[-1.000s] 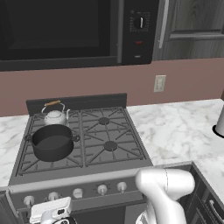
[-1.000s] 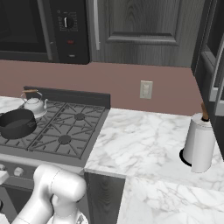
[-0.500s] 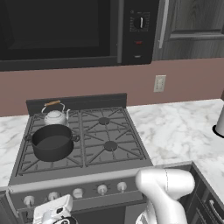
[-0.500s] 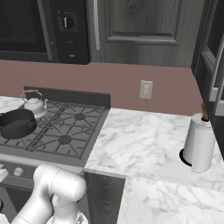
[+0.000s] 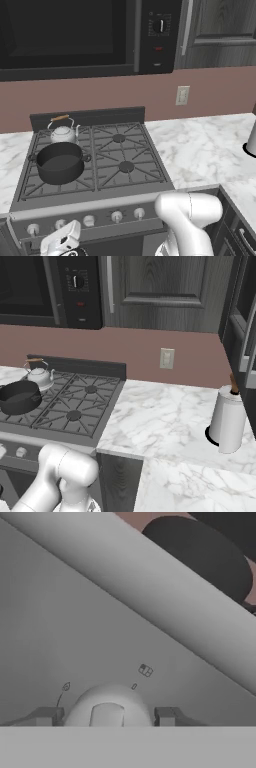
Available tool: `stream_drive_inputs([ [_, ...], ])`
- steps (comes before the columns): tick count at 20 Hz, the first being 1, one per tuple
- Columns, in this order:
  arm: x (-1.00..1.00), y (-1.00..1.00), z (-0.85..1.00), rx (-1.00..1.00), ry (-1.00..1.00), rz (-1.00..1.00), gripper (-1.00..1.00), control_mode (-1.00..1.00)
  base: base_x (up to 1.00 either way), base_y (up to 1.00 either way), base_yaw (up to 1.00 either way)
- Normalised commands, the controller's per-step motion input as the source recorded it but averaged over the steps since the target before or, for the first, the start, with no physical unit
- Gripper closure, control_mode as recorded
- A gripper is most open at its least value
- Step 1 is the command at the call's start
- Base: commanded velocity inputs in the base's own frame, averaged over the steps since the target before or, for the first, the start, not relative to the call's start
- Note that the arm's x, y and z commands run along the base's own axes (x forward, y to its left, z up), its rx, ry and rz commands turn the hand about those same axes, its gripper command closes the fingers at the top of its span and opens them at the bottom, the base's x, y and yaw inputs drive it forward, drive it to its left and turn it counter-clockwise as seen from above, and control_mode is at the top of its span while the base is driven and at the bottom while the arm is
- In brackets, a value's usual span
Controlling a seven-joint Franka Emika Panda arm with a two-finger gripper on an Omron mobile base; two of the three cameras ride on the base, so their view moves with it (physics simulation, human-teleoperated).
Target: Pick the kettle from the cabinet and place it on a stove burner. Then pick the pot from the counter and place it on another stove burner. Finally, turn both burners on.
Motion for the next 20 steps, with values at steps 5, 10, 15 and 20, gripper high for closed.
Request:
stream_drive_inputs([
  [5, -0.08, 0.00, 0.00, -0.22, 0.00, 0.00, 1.00, -1.00, 0.00, 0.00, 0.00],
  [10, -0.08, 0.00, 0.00, -0.22, 0.00, 0.00, 1.00, -1.00, 0.00, 0.00, 0.00],
  [15, -0.07, 0.00, 0.00, -0.21, 0.00, 0.00, 1.00, -1.00, 0.00, 0.00, 0.00],
  [20, -0.03, 0.00, 0.00, -0.11, 0.02, 0.00, 1.00, -1.00, 0.00, 0.00, 0.00],
])
